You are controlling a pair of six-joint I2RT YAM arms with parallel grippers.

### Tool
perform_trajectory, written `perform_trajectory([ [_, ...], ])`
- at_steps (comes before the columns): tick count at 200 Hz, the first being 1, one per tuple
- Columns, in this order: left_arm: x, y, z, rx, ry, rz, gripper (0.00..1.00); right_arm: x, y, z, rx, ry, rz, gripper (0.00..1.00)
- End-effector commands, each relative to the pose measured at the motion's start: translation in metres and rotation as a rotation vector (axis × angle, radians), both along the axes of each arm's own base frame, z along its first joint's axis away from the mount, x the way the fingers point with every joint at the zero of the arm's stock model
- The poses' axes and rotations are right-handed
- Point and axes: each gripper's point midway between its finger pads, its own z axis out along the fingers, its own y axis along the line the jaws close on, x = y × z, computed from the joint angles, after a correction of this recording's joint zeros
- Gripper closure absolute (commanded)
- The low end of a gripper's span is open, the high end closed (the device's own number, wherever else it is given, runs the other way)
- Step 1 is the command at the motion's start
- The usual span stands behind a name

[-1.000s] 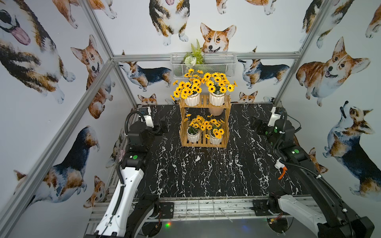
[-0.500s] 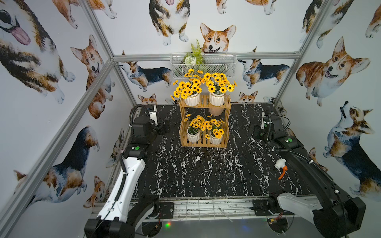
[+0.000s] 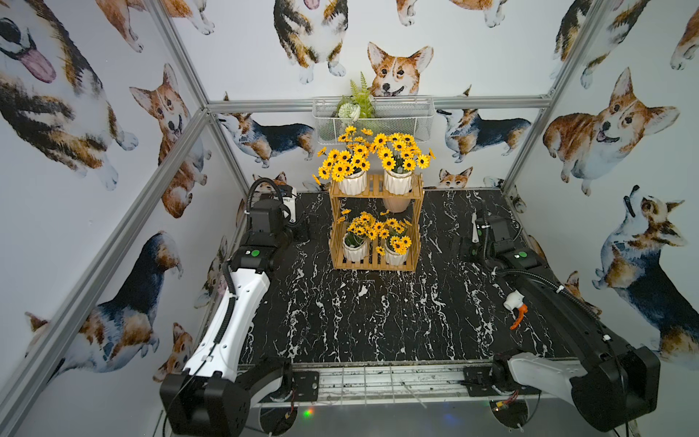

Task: Take the sunflower pots off the shelves
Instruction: Move the shelf to the center of the board.

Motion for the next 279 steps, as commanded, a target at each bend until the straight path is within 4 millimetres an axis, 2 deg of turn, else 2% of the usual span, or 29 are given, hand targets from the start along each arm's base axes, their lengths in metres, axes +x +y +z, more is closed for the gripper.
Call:
perform_trajectory([
  [1,-0.004,-0.006,-0.012,0.089,0.055,-0.030,0.03,0.001,0.006,0.000,0.022,0.002,0.014,0.00],
  [33,-0.006,-0.020,-0.024,0.184,0.092,-0.072,0.04,0.002,0.009,-0.004,0.037,0.015,0.024,0.00],
  [77,-0.007,-0.039,-0.034,0.179,0.111,-0.150,0.08,0.004,0.011,-0.008,0.035,0.029,0.029,0.00],
  [137,-0.009,-0.055,-0.071,0.194,0.216,-0.185,0.14,0.006,0.013,-0.013,0.039,0.046,0.031,0.00],
  [186,-0.007,-0.061,-0.087,0.186,0.249,-0.168,0.19,0.006,0.013,-0.016,0.035,0.052,0.029,0.00],
  [234,-0.005,-0.058,-0.106,0.198,0.282,-0.124,0.26,0.006,0.012,-0.017,0.033,0.053,0.027,0.00],
  [279,0.005,-0.057,-0.113,0.184,0.275,-0.081,0.33,0.006,0.012,-0.017,0.030,0.054,0.027,0.00],
])
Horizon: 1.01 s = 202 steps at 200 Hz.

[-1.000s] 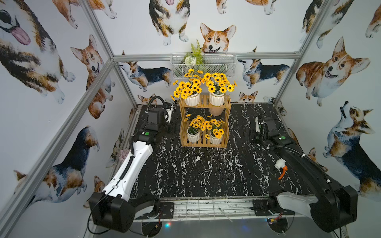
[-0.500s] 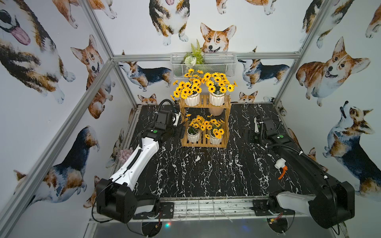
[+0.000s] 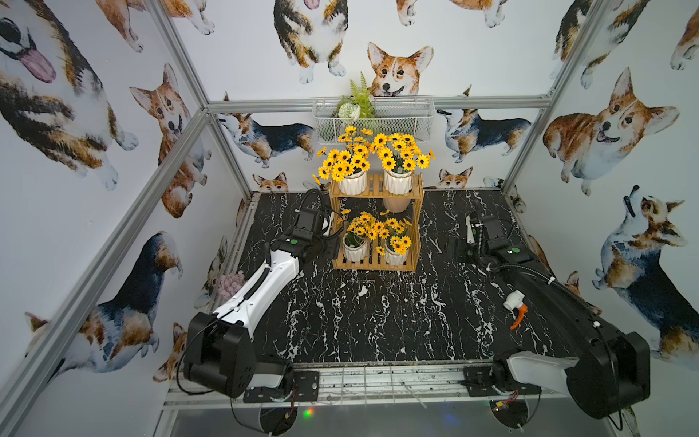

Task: Take the sunflower pots off the shelves
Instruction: Move the shelf to the center of the board.

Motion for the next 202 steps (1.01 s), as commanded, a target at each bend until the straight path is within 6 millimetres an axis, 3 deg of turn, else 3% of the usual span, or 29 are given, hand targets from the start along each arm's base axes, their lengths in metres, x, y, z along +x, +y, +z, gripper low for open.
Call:
perform_trajectory([
  [1,0.012,-0.001,0.004,-0.018,-0.043,0.037,0.33,0.003,0.002,0.003,0.013,-0.014,-0.008,0.00],
  [83,0.023,-0.002,-0.009,-0.025,-0.062,0.098,0.46,0.003,0.001,0.002,0.005,-0.013,-0.010,0.00],
  [202,0.023,-0.007,-0.010,-0.031,-0.102,0.130,0.66,0.004,0.002,-0.001,0.005,-0.009,-0.001,0.00],
])
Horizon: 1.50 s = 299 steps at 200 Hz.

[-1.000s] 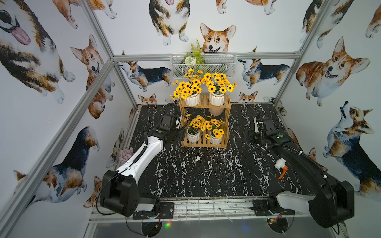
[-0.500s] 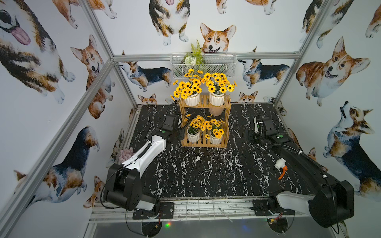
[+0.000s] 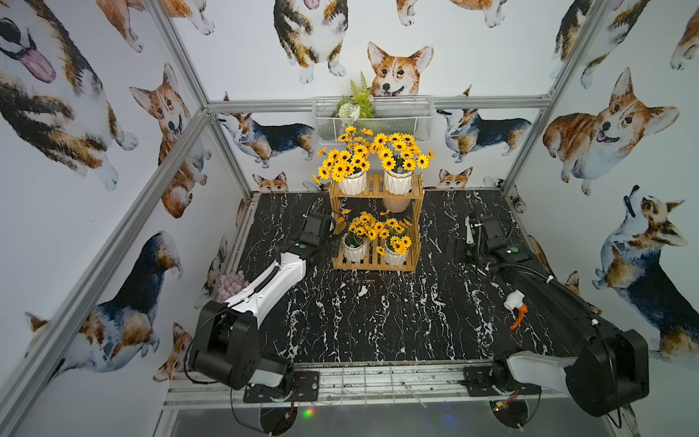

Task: Take the sunflower pots off the shelves
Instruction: Move the shelf to the center of the board.

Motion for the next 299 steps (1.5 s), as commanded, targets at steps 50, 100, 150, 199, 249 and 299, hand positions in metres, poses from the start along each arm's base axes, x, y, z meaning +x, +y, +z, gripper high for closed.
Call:
perform_trajectory([
  [50,0.000,0.002,0.009,0.012,-0.063,0.054,0.75,0.003,0.002,0.002,0.009,-0.020,0.003,0.00],
  [100,-0.003,0.003,0.010,0.014,-0.062,0.055,0.81,0.003,0.003,0.002,0.012,-0.020,0.004,0.00],
  [150,-0.004,0.003,0.008,0.013,-0.057,0.054,0.85,0.002,0.002,0.002,0.011,-0.022,0.004,0.00],
  [199,-0.007,0.006,0.011,0.020,-0.068,0.062,1.00,0.002,0.002,0.001,0.009,-0.020,0.004,0.00],
  [249,-0.012,0.006,0.013,0.013,-0.070,0.065,1.00,0.001,0.002,0.001,0.012,-0.021,0.004,0.00],
  [299,-0.020,0.007,0.021,-0.025,-0.119,0.107,1.00,0.000,0.002,0.001,0.012,-0.023,0.003,0.00],
])
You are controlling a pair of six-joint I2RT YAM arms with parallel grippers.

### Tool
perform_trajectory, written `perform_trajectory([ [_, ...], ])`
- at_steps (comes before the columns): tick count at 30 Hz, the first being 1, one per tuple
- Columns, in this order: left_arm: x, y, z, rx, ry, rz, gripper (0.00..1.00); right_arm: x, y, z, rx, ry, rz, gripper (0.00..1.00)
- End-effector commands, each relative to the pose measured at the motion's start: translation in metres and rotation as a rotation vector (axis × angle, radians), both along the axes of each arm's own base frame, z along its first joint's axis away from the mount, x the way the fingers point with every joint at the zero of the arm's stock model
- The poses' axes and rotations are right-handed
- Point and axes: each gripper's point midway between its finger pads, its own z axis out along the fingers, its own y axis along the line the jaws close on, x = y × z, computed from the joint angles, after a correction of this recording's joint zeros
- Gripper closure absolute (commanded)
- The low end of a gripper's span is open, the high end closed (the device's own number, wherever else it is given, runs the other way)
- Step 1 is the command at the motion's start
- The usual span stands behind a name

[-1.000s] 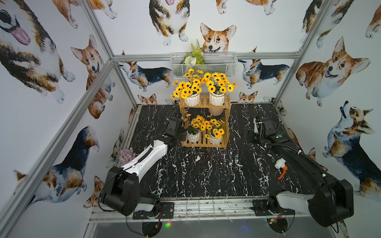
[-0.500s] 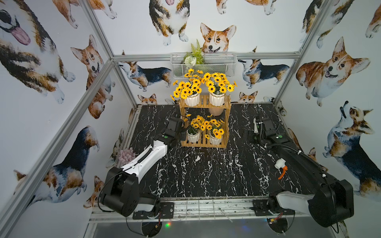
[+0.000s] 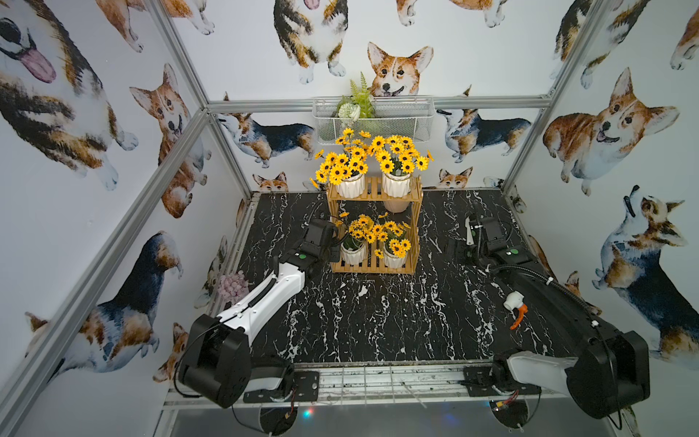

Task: Take the sunflower pots off the shelves
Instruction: Move the shelf to the center of the board.

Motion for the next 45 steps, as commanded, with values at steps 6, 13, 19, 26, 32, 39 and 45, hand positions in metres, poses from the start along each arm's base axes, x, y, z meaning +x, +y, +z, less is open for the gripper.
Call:
perform_trajectory([
  [6,-0.007,0.003,0.014,-0.036,-0.081,0.047,1.00,0.001,0.002,0.005,0.015,-0.020,0.004,0.00],
  [13,-0.024,-0.002,0.006,-0.030,-0.076,0.039,1.00,0.000,0.003,0.004,0.021,-0.018,0.003,0.00],
  [19,-0.036,-0.004,0.007,-0.028,-0.082,0.034,1.00,-0.001,0.003,0.005,0.023,-0.019,0.004,0.00],
  [26,-0.046,0.001,0.012,-0.040,-0.100,0.043,1.00,-0.003,0.003,0.006,0.023,-0.021,0.002,0.00],
  [32,-0.051,0.003,0.014,-0.048,-0.101,0.042,1.00,-0.004,0.003,0.006,0.024,-0.019,0.004,0.00],
  [39,-0.055,0.004,0.015,-0.075,-0.114,0.063,1.00,-0.005,0.003,0.006,0.024,-0.018,0.005,0.00],
  [45,-0.058,0.004,0.018,-0.088,-0.128,0.066,1.00,-0.005,0.004,0.006,0.024,-0.019,0.008,0.00],
])
